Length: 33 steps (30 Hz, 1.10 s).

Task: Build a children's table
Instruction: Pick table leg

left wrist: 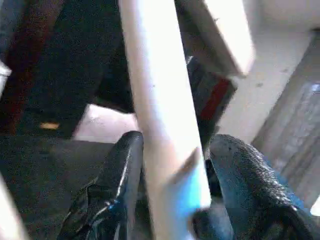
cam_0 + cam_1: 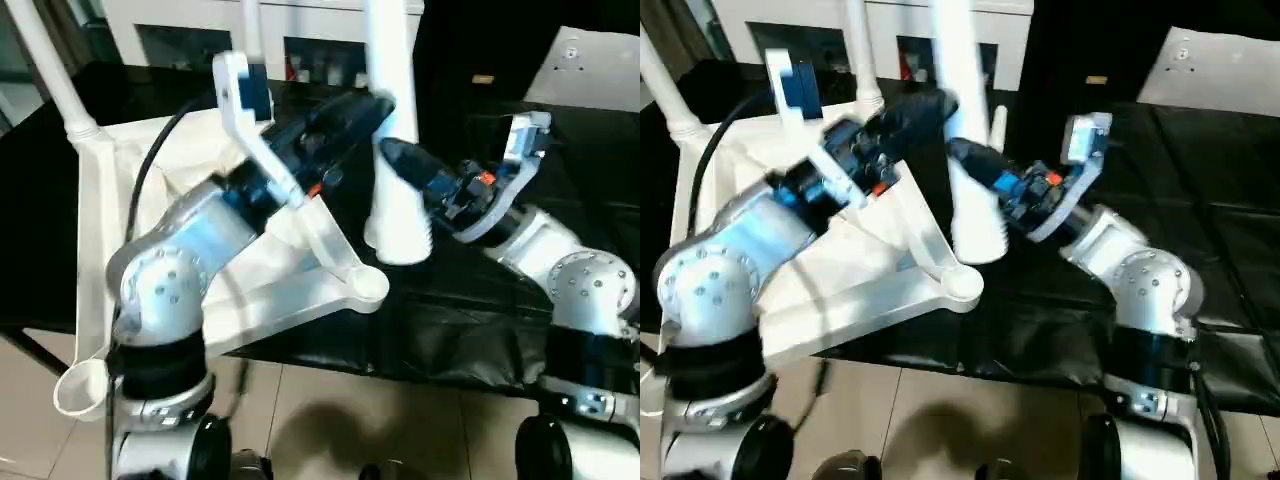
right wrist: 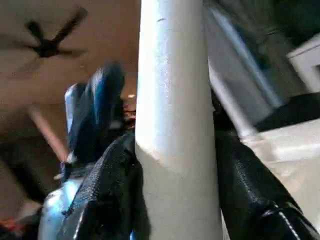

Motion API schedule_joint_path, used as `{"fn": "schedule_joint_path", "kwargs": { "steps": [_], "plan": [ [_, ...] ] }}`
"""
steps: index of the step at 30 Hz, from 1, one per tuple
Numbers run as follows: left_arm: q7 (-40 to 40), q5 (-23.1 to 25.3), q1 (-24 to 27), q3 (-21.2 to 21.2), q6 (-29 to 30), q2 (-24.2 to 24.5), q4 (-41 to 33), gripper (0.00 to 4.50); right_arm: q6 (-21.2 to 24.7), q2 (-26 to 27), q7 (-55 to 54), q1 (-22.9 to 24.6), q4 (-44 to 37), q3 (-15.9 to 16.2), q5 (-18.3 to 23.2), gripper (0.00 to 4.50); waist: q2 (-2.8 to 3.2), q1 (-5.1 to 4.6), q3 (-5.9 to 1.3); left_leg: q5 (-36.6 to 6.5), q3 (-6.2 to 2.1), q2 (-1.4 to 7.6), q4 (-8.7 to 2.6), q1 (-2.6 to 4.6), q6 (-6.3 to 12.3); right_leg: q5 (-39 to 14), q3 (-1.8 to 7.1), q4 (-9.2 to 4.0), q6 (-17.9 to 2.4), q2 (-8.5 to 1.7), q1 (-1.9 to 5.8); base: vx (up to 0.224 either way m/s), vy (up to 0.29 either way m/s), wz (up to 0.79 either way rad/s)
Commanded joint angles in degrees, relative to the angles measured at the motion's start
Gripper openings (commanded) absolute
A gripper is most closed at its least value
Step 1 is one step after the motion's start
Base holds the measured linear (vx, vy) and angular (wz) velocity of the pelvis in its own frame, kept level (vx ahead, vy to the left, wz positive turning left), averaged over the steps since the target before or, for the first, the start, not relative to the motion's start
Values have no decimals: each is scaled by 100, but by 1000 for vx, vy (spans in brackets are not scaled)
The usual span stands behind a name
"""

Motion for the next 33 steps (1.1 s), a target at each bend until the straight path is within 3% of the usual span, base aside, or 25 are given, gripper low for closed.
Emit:
{"fn": "schedule_joint_path", "kwargs": {
  "steps": [1, 4, 8, 9, 12, 13, 14, 15, 16, 17, 18, 19, 20, 21, 22, 25, 29, 33],
  "plan": [
    [127, -202, -147, 57, 107, -50, 154, 288, 189, -7, 135, 94, -300, 87, 275, 186, -40, 26, -465, -465, -21, 110, -317, 22, 281, -562, 233, -456, -1162, -344, 371, 0, 0, 0],
    [120, -265, -200, 75, 117, -68, 225, 316, 228, -18, 154, 157, -384, 147, 331, 186, -53, 18, -461, -428, -37, 109, -329, -7, 245, -770, 224, -471, -1022, -353, 374, 0, 0, 0],
    [-78, -286, -175, 40, 105, 55, 277, 335, 88, -114, 138, 299, -552, 440, 163, 186, -40, 26, -470, -438, -39, 120, -333, 13, 181, -916, 223, -496, -878, -354, 354, 0, 0, 0],
    [-111, -268, -156, 29, 110, 87, 269, 302, 38, -125, 129, 345, -602, 516, 93, 186, -38, 27, -471, -425, -39, 120, -332, 13, 177, -892, 224, -491, -870, -354, 351, 0, 0, 0],
    [-30, -6, -152, -39, -29, 142, 247, 296, -316, -123, 21, 401, -673, 778, -339, 186, -36, 26, -491, -366, -50, 130, -330, -1, 137, -725, 219, -471, -874, -360, 352, 0, 0, 0],
    [127, 206, -133, -86, -140, 216, 214, 283, -604, -99, -116, 447, -750, 1050, -719, 186, 2, 23, -498, -380, -59, 146, -330, 1, 102, -712, 216, -470, -851, -367, 345, 0, 0, 0],
    [127, 206, -133, -86, -140, 216, 214, 283, -604, -99, -116, 447, -750, 1050, -719, 186, -11, 5, -495, -373, -51, 128, -321, -2, 86, -686, 221, -462, -834, -353, 351, 0, 0, 0],
    [219, 325, -134, -128, -181, 275, 206, 255, -839, -34, -251, 478, -789, 1235, -984, 186, -3, 16, -498, -396, -48, 122, -327, 9, 97, -685, 225, -464, -862, -363, 359, 0, 0, 0],
    [530, 606, -80, -183, -263, 323, 138, 253, -1285, 102, -521, 529, -822, 1539, -1461, 186, 95, 17, -515, -418, -64, 139, -317, 16, 44, -659, 219, -456, -852, -362, 332, 0, 0, 0],
    [928, 906, 0, -230, -345, 342, 50, 255, -1729, 247, -811, 573, -828, 1814, -1902, 186, 37, -27, -509, -449, -70, 142, -327, -1, -3, -615, 208, -455, -809, -358, 342, 0, 0, 0],
    [928, 906, 0, -230, -345, 342, 50, 248, -1729, 247, -811, 573, -828, 1814, -1902, 186, 41, -26, -514, -469, -70, 139, -330, -1, -26, -618, 211, -443, -817, -367, 353, 0, 0, 0],
    [1277, 1102, 68, -231, -393, 259, 10, 230, -1992, 350, -1010, 589, -780, 1950, -2149, 186, 98, -19, -529, -515, -66, 138, -320, 12, -43, -634, 223, -439, -844, -371, 346, 0, 0, 0],
    [1626, 1285, 164, -221, -456, 129, -47, 216, -2229, 484, -1274, 600, -701, 2042, -2378, 186, 89, -39, -520, -569, -72, 151, -326, 6, -61, -637, 219, -452, -853, -361, 345, 0, 0, 0],
    [1830, 1454, 280, -285, -520, 54, -130, 211, -2378, 590, -1483, 625, -652, 2159, -2522, 186, 98, -39, -520, -598, -76, 154, -332, 6, -70, -649, 217, -454, -876, -367, 341, 0, 0, 0],
    [1890, 1506, 345, -337, -537, 12, -202, 213, -2517, 641, -1632, 627, -612, 2244, -2659, 186, 165, -40, -504, -677, -81, 157, -341, 11, -92, -680, 220, -461, -893, -367, 329, 0, 0, 0],
    [2036, 1838, 445, -531, -695, -45, -250, 199, -2894, 738, -1848, 629, -498, 2396, -3000, 186, 91, -57, -500, -771, -67, 143, -344, 12, -35, -618, 228, -478, -866, -336, 327, 0, 0, 0],
    [2168, 2114, 448, -650, -910, -56, -168, 185, -3153, 811, -1969, 618, -389, 2462, -3213, 185, 156, -61, -506, -773, -90, 150, -347, 9, -31, -404, 220, -441, -871, -329, 327, 0, 0, 0],
    [2292, 2192, 426, -744, -1044, -167, -142, 182, -3518, 870, -2081, 601, -216, 2532, -3420, 185, 143, -78, -520, -732, -85, 143, -331, -6, 3, -144, 220, -425, -958, -336, 341, 0, 0, 0]
  ]
}}
